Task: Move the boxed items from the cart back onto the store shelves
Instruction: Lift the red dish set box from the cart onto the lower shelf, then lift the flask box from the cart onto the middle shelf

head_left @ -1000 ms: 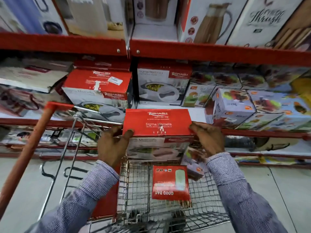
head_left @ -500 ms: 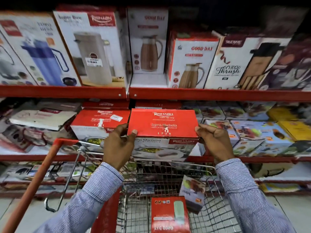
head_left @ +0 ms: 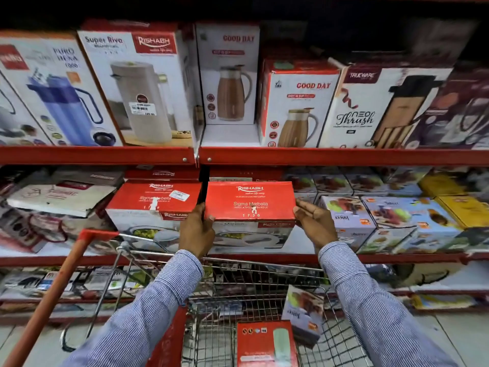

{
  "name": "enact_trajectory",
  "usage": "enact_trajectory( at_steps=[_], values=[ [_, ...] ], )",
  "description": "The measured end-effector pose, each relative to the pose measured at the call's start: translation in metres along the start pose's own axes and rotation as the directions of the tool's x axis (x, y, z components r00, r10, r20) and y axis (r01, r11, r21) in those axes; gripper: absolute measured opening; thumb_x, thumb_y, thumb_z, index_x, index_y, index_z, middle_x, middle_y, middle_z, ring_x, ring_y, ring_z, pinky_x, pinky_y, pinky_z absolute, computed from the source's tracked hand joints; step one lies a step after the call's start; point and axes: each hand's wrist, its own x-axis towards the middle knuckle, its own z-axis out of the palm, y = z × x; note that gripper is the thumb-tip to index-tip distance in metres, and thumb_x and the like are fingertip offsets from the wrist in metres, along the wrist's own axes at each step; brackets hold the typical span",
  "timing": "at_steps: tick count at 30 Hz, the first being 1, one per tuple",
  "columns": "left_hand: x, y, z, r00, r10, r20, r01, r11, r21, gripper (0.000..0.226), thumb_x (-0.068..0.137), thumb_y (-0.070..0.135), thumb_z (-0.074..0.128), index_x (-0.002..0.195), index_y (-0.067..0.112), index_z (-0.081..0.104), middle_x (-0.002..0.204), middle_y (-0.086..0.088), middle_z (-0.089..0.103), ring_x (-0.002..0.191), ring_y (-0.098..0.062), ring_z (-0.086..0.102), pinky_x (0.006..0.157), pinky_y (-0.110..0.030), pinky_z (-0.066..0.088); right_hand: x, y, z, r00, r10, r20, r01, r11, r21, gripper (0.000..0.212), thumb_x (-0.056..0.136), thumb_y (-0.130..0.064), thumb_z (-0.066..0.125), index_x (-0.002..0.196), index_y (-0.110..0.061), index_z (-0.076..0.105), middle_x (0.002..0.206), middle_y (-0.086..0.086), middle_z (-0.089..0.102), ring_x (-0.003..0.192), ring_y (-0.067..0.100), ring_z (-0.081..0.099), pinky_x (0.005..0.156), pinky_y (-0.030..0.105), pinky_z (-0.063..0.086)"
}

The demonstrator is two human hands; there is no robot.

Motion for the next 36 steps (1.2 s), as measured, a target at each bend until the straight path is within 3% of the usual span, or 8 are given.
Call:
enact_trajectory(
  at_steps=[3,7,16,20,25,28,32,36],
  values=[
    [0.001,-0.002,0.007,0.999,-0.032,-0.003,0.032,0.999,0.001,0.036,0.098,0.008,0.047,0.134,0.004,0.048,0.115,-0.02,0.067,0.088,-0.025,0.057,0.079,-0.03,0.043,0.007,0.005,0.005,0.999,0.025,0.035,-0.025,1.0,0.001,0.039,0.091,-0.01,0.059,0.13,-0.007,0.058,0.123,0.014,0.068,0.111,0.026,0.066,0.104,0.046,0.049],
    [0.006,-0.003,0.011,0.999,-0.045,-0.028,0.045,0.999,-0.014,0.04,0.098,0.011,0.048,0.138,0.002,0.044,0.119,-0.021,0.067,0.102,-0.035,0.064,0.085,-0.035,0.048,0.012,0.007,0.008,0.998,0.034,0.051,-0.033,0.999,-0.017,0.038,0.093,-0.011,0.057,0.131,-0.006,0.057,0.123,0.014,0.068,0.11,0.026,0.066,0.104,0.046,0.049],
    [0.013,0.002,0.013,0.989,0.045,-0.138,-0.035,0.997,0.075,0.046,0.091,0.022,0.061,0.134,0.007,0.053,0.111,-0.017,0.073,0.093,-0.035,0.07,0.09,-0.042,0.057,0.014,-0.004,0.014,0.994,-0.024,0.104,0.037,0.992,-0.125,0.043,0.097,-0.013,0.05,0.14,-0.007,0.046,0.134,0.01,0.06,0.117,0.02,0.058,0.104,0.03,0.042],
    [0.009,0.001,0.015,0.991,0.079,-0.106,-0.062,0.985,0.161,0.057,0.089,0.032,0.063,0.138,0.008,0.047,0.106,-0.019,0.074,0.09,-0.034,0.07,0.089,-0.041,0.057,0.014,0.002,0.013,0.983,-0.063,0.172,0.089,0.985,-0.149,0.05,0.096,-0.021,0.053,0.144,-0.014,0.042,0.14,0.005,0.057,0.127,0.02,0.055,0.111,0.04,0.041],
    [-0.035,-0.015,0.028,0.992,0.093,-0.08,-0.086,0.993,0.087,0.063,0.088,0.029,0.065,0.142,0.011,0.041,0.124,-0.017,0.067,0.107,-0.031,0.067,0.094,-0.037,0.054,-0.016,0.035,0.0,0.991,-0.089,0.101,0.106,0.977,-0.184,0.049,0.093,-0.017,0.057,0.141,-0.016,0.046,0.13,-0.005,0.058,0.118,0.011,0.055,0.098,0.027,0.041],
    [-0.079,-0.047,0.057,0.996,-0.006,0.085,0.002,0.999,0.042,0.064,0.086,0.037,0.065,0.141,0.013,0.042,0.135,-0.012,0.06,0.119,-0.029,0.06,0.101,-0.039,0.05,-0.049,0.085,-0.007,0.997,0.01,0.081,0.009,0.972,-0.234,0.039,0.093,-0.015,0.057,0.132,-0.011,0.055,0.13,0.002,0.061,0.117,0.017,0.059,0.1,0.033,0.045],
    [-0.131,-0.09,0.105,0.824,-0.354,0.443,0.372,0.927,0.049,0.081,0.076,0.055,0.063,0.141,0.012,0.04,0.139,-0.01,0.056,0.125,-0.03,0.056,0.103,-0.038,0.047,-0.084,0.171,-0.009,0.942,0.329,0.072,-0.262,0.85,-0.456,0.042,0.093,-0.029,0.056,0.127,-0.004,0.058,0.129,0.014,0.062,0.122,0.029,0.057,0.105,0.036,0.041],
    [-0.157,-0.113,0.143,0.549,-0.595,0.587,0.7,0.711,0.066,0.062,0.08,0.03,0.075,0.13,0.005,0.049,0.119,-0.013,0.064,0.108,-0.031,0.064,0.098,-0.039,0.051,-0.112,0.211,-0.004,0.836,0.534,0.129,-0.376,0.728,-0.574,0.038,0.097,-0.032,0.044,0.113,-0.005,0.065,0.113,0.013,0.069,0.11,0.03,0.062,0.1,0.037,0.046]
  ],
)
